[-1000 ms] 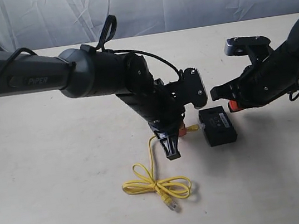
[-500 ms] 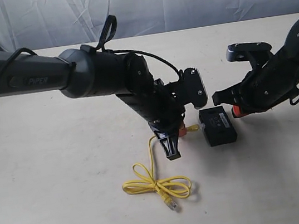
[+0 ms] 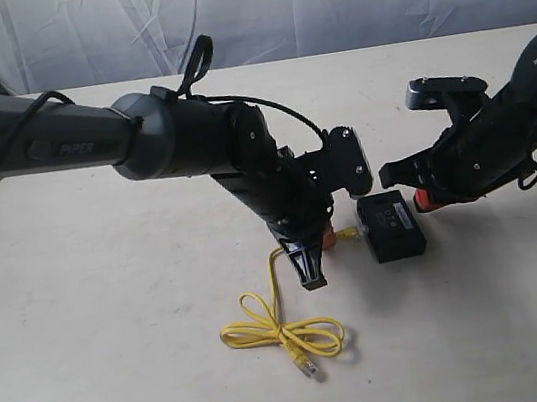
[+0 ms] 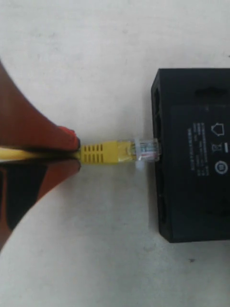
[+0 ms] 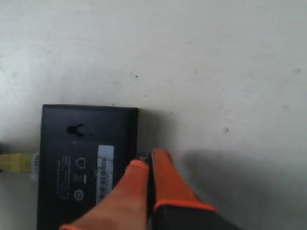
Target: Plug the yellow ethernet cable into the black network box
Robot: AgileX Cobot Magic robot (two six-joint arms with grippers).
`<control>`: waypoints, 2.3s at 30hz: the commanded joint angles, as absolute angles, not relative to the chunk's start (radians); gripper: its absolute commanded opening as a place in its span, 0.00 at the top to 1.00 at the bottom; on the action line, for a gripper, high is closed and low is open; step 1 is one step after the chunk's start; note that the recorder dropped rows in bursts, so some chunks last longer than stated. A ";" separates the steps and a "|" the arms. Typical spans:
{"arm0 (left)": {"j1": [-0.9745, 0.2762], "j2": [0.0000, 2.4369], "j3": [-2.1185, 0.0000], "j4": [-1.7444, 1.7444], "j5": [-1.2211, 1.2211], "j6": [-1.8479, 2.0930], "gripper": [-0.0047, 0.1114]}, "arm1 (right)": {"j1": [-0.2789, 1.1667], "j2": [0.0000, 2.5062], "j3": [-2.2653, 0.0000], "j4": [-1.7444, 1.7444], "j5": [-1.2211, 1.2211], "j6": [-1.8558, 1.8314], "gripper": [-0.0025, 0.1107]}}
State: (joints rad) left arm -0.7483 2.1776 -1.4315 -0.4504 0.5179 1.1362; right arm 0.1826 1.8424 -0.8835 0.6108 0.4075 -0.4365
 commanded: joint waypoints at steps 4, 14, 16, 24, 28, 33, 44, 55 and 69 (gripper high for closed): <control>-0.751 2.181 -1.432 -0.464 0.514 1.133 0.96 | 0.182 1.843 -0.883 0.640 0.414 -0.478 0.98; -0.751 2.153 -1.432 -0.482 0.496 1.133 0.96 | 0.182 1.843 -0.883 0.650 0.418 -0.477 0.98; -0.751 2.151 -1.432 -0.484 0.496 1.133 0.96 | 0.182 1.843 -0.883 0.660 0.426 -0.477 0.98; -0.751 2.158 -1.432 -0.493 0.496 1.137 0.96 | 0.182 1.843 -0.883 0.667 0.433 -0.479 0.98; -0.751 2.158 -1.432 -0.493 0.496 1.137 0.96 | 0.182 1.843 -0.883 0.667 0.433 -0.479 0.98; -0.751 2.158 -1.432 -0.493 0.496 1.137 0.96 | 0.182 1.843 -0.883 0.667 0.433 -0.479 0.98; -0.751 2.180 -1.432 -0.497 0.484 1.136 0.96 | 0.182 1.843 -0.883 0.667 0.433 -0.479 0.98; -0.751 2.180 -1.432 -0.502 0.477 1.136 0.96 | 0.183 1.843 -0.883 0.683 0.440 -0.479 0.98; -0.751 2.151 -1.434 -0.508 0.490 1.162 0.96 | 0.233 1.843 -0.883 0.679 0.431 -0.481 0.98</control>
State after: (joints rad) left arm -0.7483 2.1671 -1.4315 -0.4819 0.5115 1.1597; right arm 0.2261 1.8424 -0.8835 0.6709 0.4127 -0.4743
